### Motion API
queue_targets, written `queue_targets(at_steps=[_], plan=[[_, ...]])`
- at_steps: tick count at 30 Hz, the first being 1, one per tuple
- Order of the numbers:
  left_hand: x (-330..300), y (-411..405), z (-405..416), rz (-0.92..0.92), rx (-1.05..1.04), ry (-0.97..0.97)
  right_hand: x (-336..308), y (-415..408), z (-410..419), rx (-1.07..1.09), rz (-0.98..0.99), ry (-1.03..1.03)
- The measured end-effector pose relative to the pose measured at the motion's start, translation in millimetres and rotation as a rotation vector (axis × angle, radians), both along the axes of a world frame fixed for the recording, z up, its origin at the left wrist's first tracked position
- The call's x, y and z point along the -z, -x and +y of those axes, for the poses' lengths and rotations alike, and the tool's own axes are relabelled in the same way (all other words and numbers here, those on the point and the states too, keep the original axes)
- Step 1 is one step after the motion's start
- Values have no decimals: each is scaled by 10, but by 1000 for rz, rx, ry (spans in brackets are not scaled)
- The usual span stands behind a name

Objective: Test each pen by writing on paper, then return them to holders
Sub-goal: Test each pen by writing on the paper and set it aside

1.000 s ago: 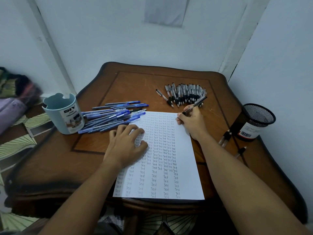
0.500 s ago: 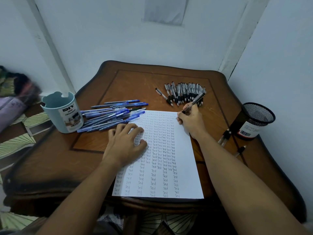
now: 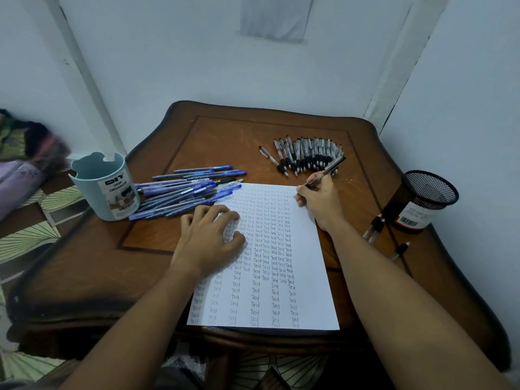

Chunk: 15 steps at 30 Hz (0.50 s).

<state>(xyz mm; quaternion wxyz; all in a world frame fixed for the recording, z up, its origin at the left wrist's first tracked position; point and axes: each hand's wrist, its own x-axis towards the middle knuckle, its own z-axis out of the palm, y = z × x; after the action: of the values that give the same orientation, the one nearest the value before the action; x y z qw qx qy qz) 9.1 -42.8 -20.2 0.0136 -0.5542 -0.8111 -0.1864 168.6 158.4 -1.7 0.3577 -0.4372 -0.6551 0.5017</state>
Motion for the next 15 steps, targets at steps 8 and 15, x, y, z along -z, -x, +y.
queue_targets(at_steps=[8,15], plan=[[-7,2,-9,-8,1,13,-2,-5,-4,29,110,58],[-18,-2,-7,-12,6,16,-56,-1,-20,128,205,220]])
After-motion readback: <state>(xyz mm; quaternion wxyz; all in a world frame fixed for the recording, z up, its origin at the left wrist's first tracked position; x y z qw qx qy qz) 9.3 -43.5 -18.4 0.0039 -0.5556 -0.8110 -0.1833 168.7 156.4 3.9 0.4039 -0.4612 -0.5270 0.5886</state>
